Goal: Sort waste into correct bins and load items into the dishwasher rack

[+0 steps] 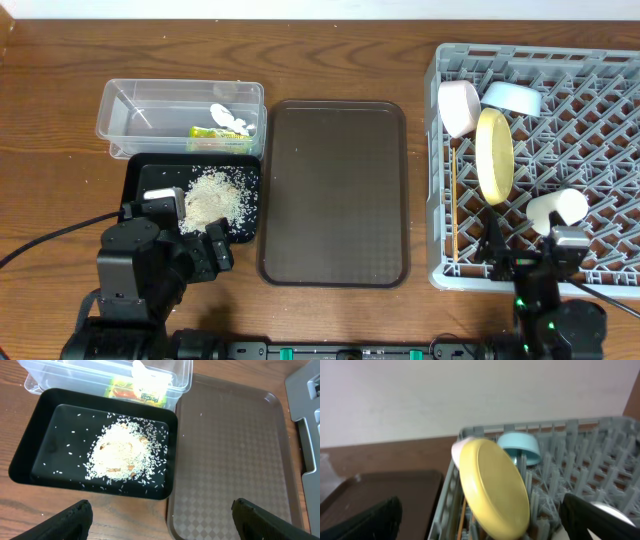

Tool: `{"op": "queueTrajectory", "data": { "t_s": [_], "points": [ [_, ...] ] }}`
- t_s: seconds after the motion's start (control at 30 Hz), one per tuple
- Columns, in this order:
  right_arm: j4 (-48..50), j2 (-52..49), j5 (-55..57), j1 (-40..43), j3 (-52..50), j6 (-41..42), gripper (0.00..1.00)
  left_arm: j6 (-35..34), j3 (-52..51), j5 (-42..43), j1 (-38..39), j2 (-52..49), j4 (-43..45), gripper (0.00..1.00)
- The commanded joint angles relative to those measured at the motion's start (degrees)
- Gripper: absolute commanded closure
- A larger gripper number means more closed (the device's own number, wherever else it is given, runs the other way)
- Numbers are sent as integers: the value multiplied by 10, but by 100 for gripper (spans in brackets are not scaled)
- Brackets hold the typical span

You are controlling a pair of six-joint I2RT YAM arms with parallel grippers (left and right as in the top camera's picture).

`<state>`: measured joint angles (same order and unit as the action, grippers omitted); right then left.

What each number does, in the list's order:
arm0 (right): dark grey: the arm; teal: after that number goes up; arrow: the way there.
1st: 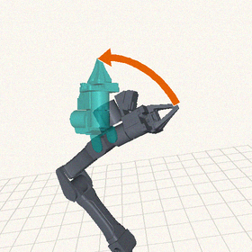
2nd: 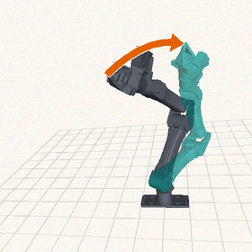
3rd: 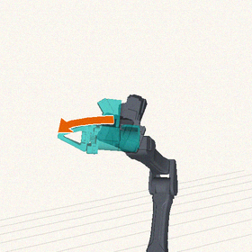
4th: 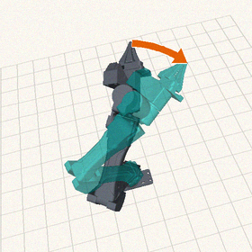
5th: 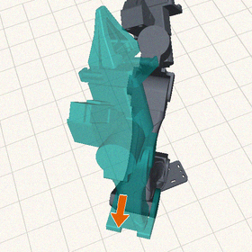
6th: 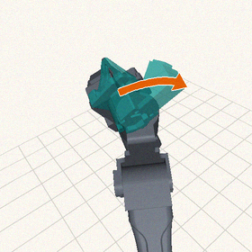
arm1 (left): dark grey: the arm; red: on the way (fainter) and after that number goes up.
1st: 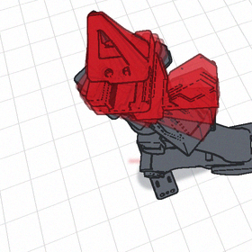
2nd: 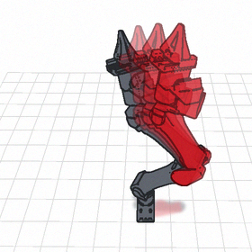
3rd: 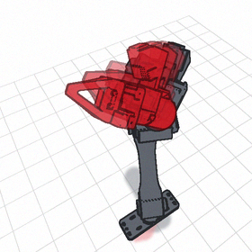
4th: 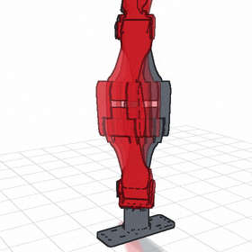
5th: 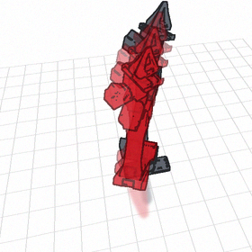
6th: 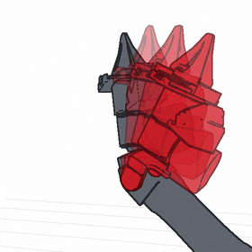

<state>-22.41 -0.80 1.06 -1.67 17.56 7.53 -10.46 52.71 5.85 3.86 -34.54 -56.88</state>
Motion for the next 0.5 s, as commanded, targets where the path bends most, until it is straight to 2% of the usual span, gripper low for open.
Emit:
{"op": "queueTrajectory", "data": {
  "t_s": [0.0, 0.2, 0.33, 0.47],
  "points": [
    [55, 5, 2, 1, -57, -10, 1, 3, -4, 2, -2, 2, 0, 8],
    [233, 5, 1, 1, -171, -10, 1, 3, -4, 2, -2, 1, 0, 8],
    [182, 5, 17, 1, -172, -20, 1, 3, -4, 2, -2, 1, 0, 8],
    [184, 5, 15, 1, -172, -20, 1, 3, -4, 2, -2, 1, 0, 8]
  ]
}}
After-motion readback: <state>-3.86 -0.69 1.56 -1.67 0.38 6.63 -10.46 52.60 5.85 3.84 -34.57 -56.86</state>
